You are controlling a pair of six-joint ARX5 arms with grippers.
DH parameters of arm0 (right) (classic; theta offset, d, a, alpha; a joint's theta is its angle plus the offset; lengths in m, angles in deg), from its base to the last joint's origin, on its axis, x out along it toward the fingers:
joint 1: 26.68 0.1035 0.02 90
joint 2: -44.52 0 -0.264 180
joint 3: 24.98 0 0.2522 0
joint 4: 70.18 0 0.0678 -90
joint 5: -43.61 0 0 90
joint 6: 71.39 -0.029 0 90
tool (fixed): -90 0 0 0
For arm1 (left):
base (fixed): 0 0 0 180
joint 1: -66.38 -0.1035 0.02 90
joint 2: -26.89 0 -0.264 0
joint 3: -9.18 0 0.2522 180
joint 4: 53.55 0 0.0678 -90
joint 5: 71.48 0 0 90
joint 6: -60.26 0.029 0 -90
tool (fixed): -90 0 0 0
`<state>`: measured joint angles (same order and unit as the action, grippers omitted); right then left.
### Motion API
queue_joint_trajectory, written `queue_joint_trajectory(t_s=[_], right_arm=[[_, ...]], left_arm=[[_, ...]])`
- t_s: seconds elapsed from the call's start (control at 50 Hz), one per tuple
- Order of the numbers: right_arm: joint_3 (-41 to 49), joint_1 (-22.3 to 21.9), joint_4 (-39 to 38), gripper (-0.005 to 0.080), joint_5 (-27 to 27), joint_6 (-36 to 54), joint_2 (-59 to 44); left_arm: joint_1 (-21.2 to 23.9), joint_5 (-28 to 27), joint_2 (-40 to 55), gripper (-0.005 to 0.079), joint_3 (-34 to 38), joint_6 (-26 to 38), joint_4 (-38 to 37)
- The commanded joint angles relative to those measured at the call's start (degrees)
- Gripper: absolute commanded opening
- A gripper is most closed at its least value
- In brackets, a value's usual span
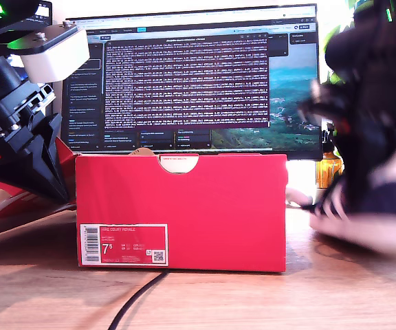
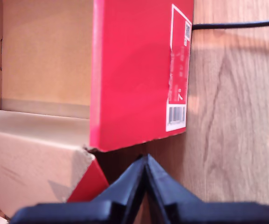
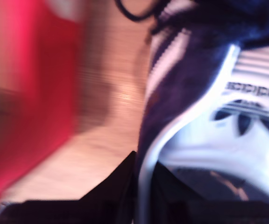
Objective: Pack the blue shoes by picking the first shoe and placing it inside the red shoebox, left side, then picking and rotating the second shoe and placing it in the shoebox
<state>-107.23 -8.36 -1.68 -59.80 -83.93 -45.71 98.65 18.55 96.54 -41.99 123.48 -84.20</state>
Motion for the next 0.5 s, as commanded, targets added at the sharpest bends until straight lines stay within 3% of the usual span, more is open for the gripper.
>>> queue_joint_trajectory(t_s=[0.0, 0.18, 0.48], right_arm=[[-5.57, 0.13, -0.57, -0.0013, -0.02, -1.01, 3.34], [-12.57, 1.84, -0.28, -0.0013, -0.07, -3.76, 3.37], [-15.32, 7.48, -10.62, -0.0013, -0.76, -12.98, 3.13]], left_arm=[[0.0, 0.04, 0.68, -0.0019, -0.13, 0.24, 1.46], [0.0, 0.04, 0.68, -0.0019, -0.13, 0.24, 1.46], [0.0, 0.04, 0.68, -0.0019, -0.13, 0.26, 1.51]])
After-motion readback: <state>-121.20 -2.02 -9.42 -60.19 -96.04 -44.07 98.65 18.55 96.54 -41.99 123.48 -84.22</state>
